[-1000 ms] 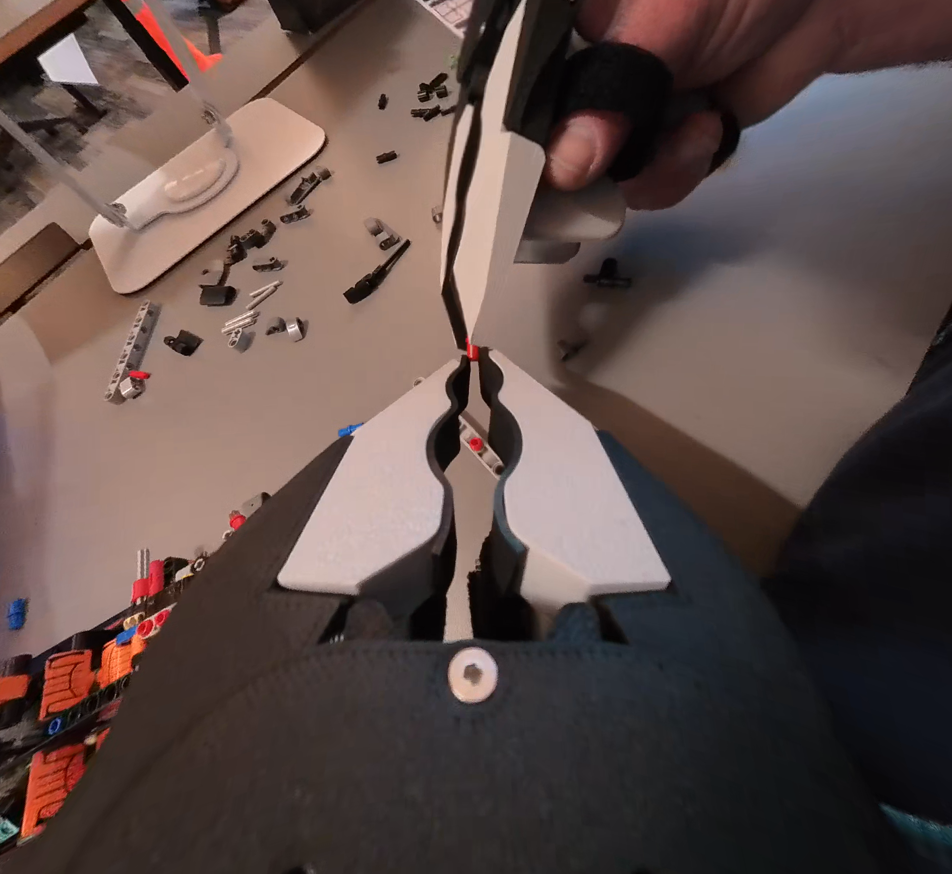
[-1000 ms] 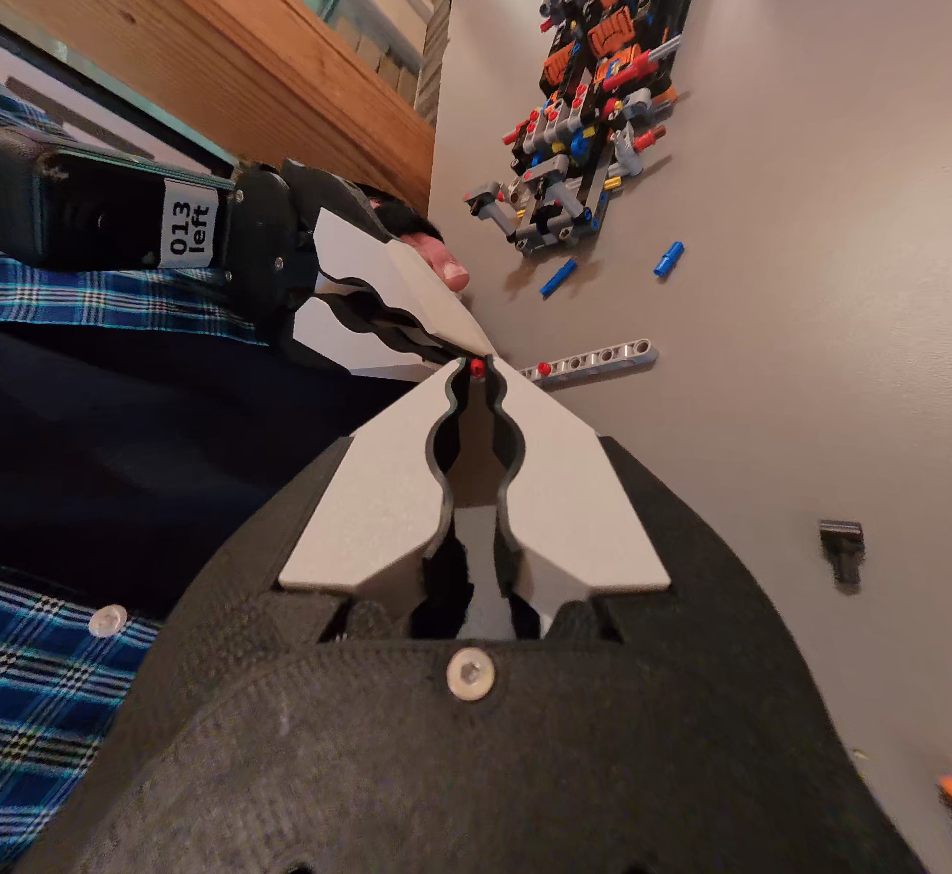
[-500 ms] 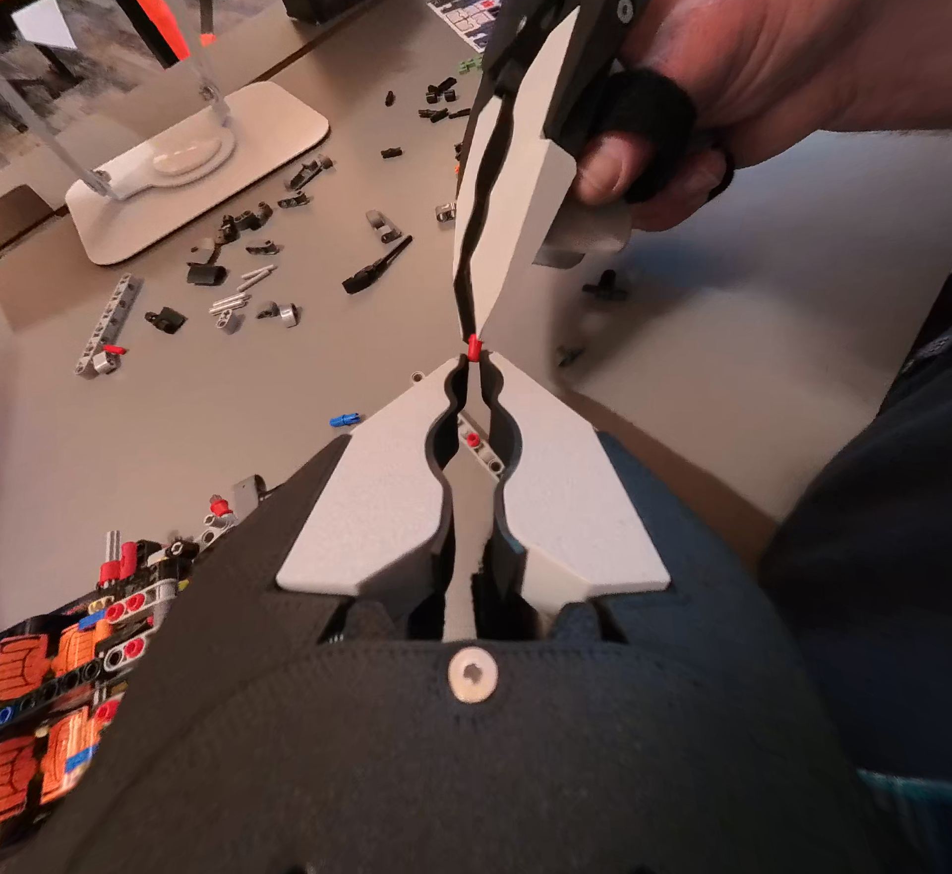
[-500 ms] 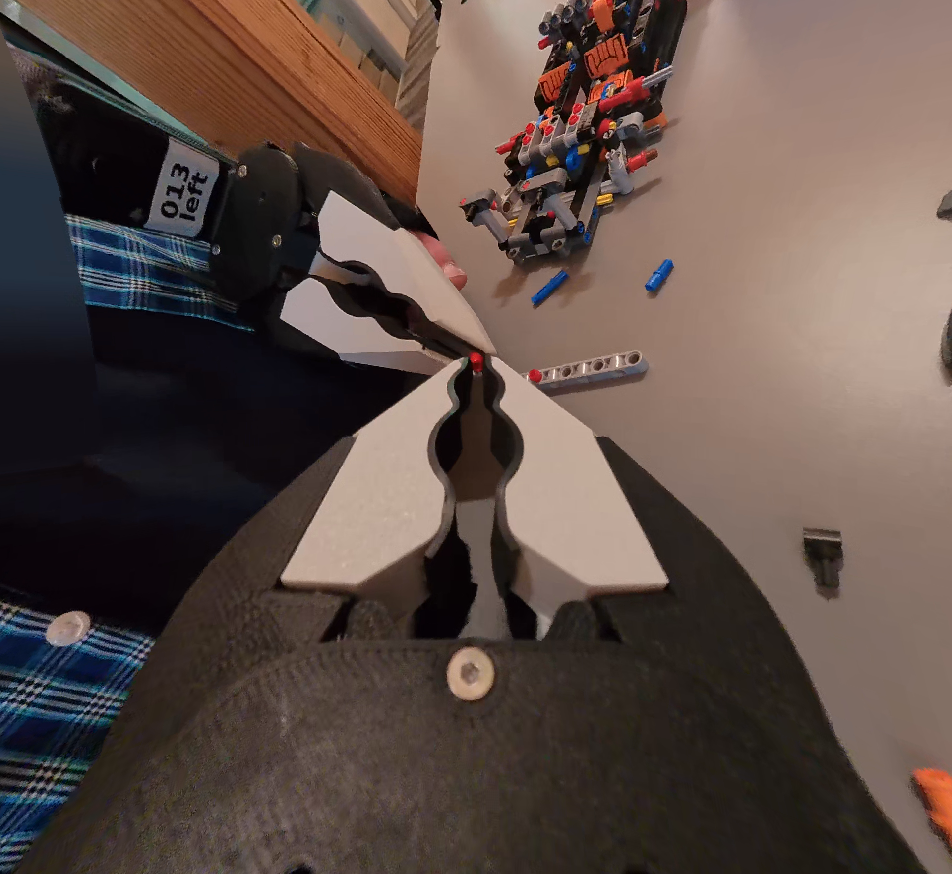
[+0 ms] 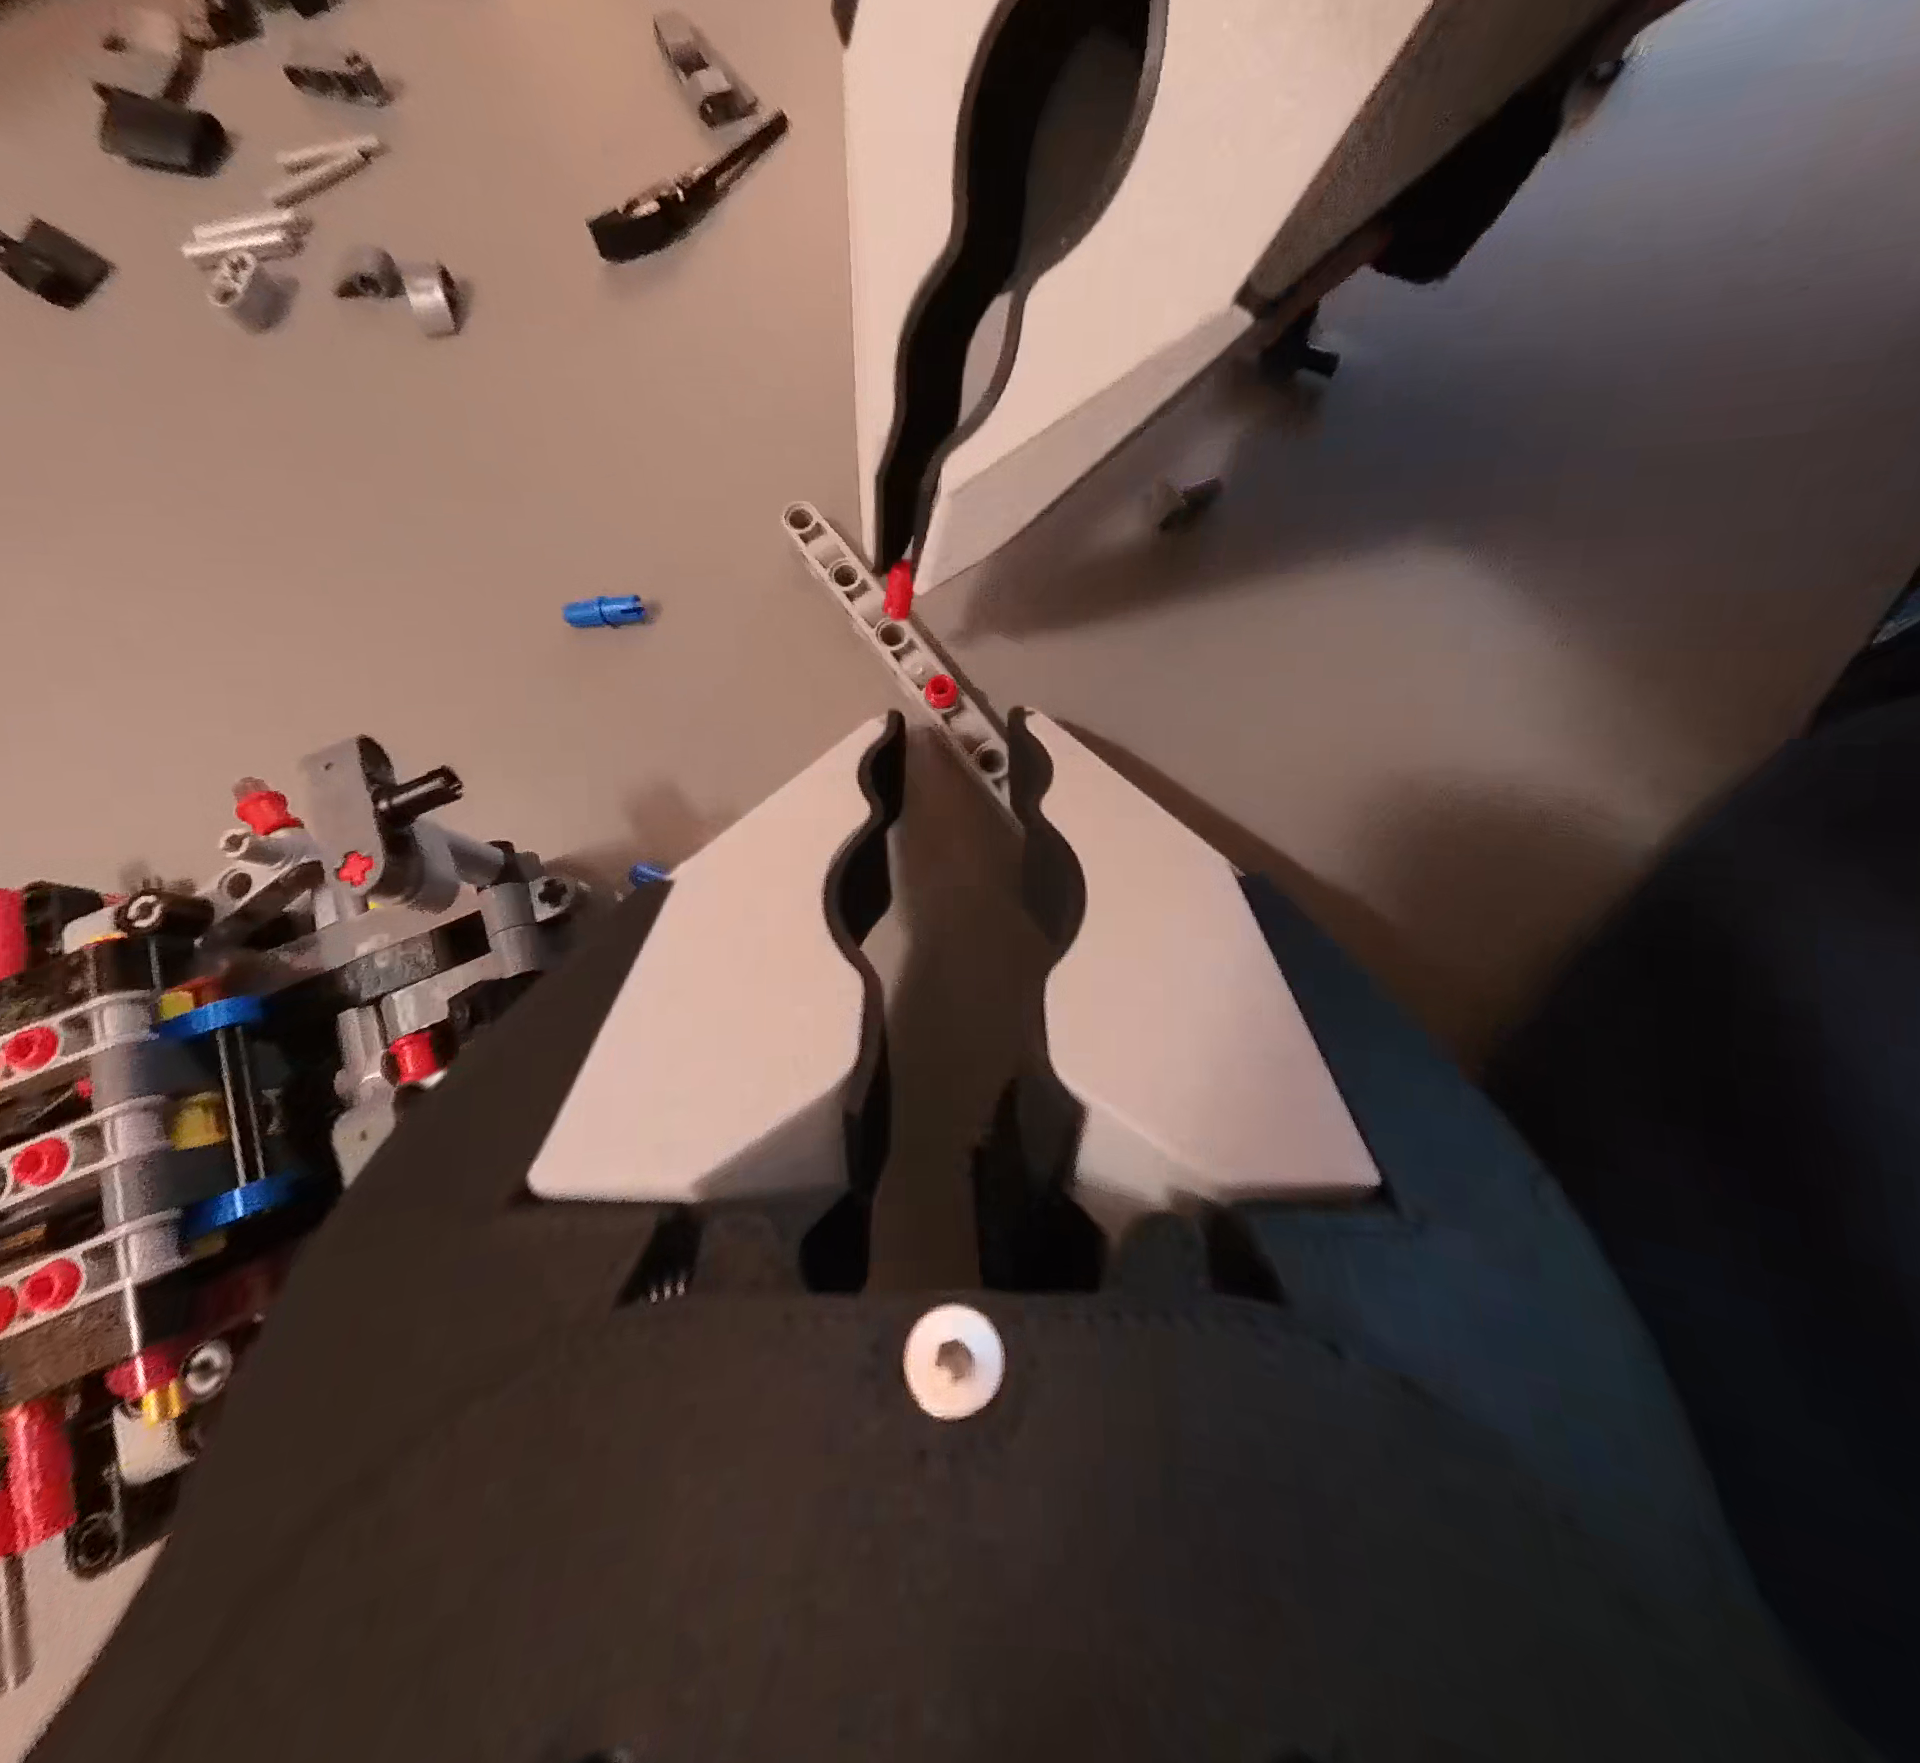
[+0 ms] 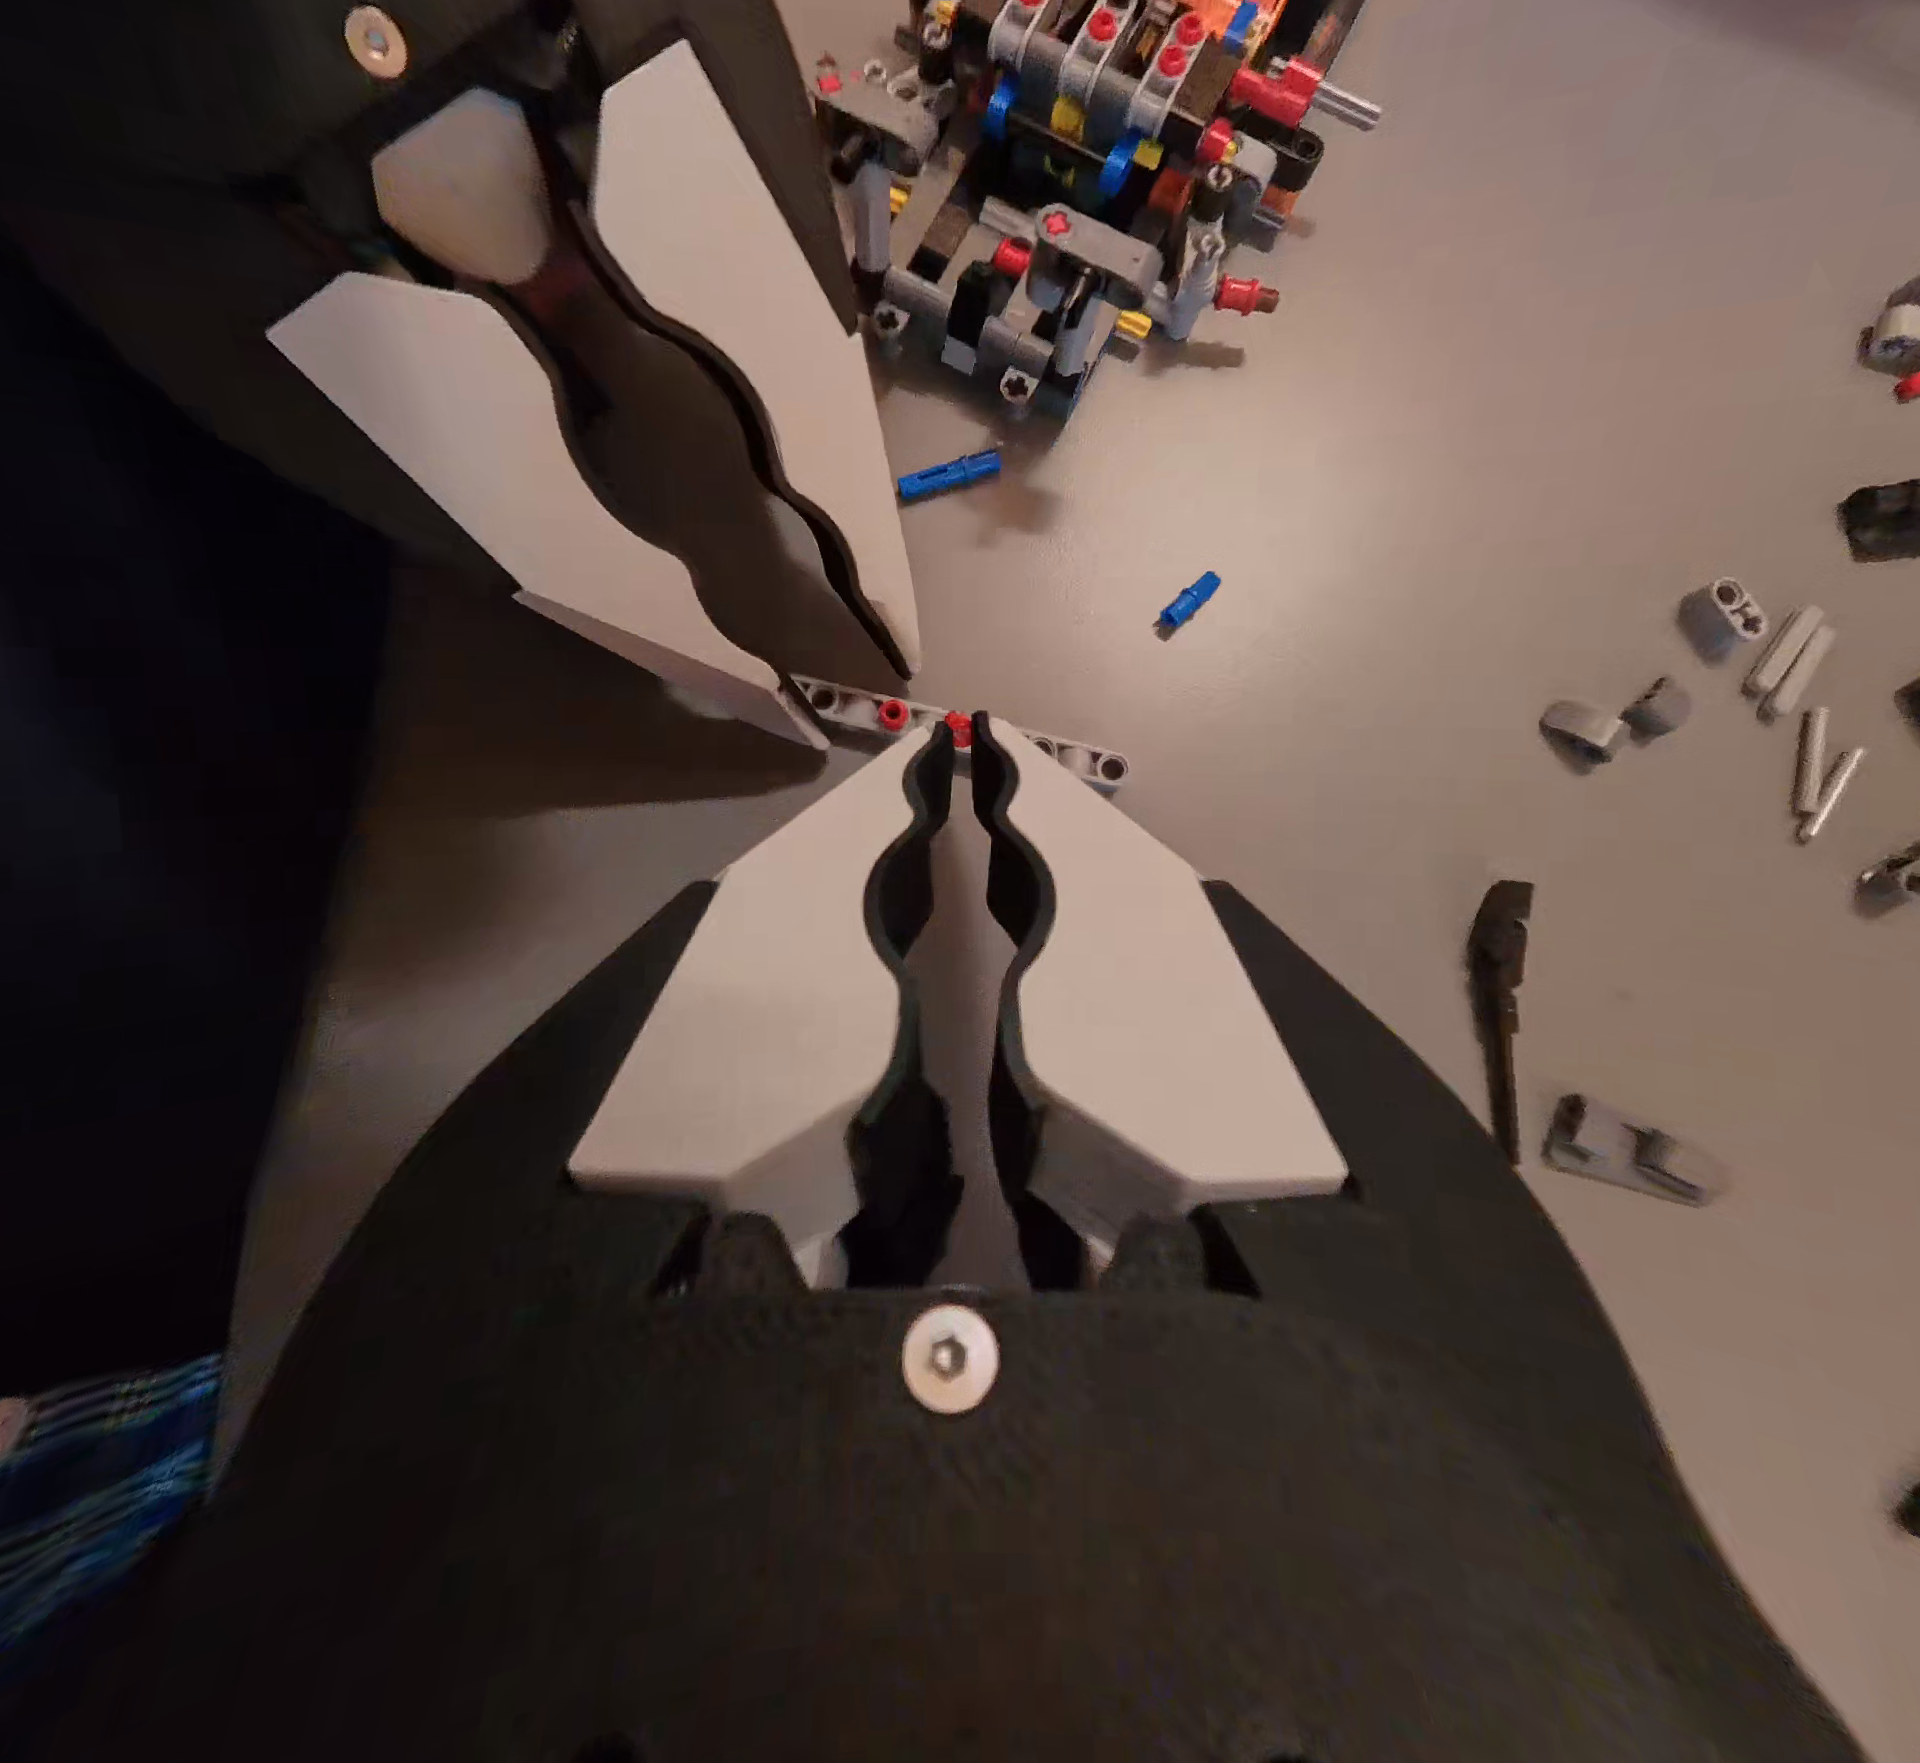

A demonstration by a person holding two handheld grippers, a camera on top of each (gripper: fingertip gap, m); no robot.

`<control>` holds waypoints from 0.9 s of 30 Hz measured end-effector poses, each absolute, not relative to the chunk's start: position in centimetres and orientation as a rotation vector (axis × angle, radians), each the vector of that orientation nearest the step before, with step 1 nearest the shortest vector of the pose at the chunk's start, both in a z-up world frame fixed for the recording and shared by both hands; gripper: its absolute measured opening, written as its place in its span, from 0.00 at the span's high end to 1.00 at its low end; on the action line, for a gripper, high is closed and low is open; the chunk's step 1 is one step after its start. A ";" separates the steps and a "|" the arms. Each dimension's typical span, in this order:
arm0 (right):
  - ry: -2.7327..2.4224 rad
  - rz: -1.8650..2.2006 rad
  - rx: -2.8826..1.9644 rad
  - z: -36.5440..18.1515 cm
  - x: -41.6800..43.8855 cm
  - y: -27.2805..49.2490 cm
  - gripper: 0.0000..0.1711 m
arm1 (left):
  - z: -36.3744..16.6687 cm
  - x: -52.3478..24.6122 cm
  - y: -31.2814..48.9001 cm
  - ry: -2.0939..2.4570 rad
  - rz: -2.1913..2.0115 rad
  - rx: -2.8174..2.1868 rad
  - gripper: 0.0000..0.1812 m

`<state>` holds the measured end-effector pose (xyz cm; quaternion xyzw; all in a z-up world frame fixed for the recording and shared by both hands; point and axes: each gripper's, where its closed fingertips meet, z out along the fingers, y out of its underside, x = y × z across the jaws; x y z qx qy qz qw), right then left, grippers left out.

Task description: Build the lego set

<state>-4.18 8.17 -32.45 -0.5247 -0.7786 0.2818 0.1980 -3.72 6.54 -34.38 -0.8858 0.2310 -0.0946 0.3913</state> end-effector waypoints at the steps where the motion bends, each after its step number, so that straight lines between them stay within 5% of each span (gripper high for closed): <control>1: -2.205 0.752 -1.454 -32.7 -4.1 8.1 0.99 | -34.5 -3.7 6.6 0.586 -0.248 -2.256 0.91; 27: -2.385 0.416 -1.290 -33.5 -2.9 8.5 1.00 | -34.8 -3.6 7.1 0.609 -0.242 -2.276 0.96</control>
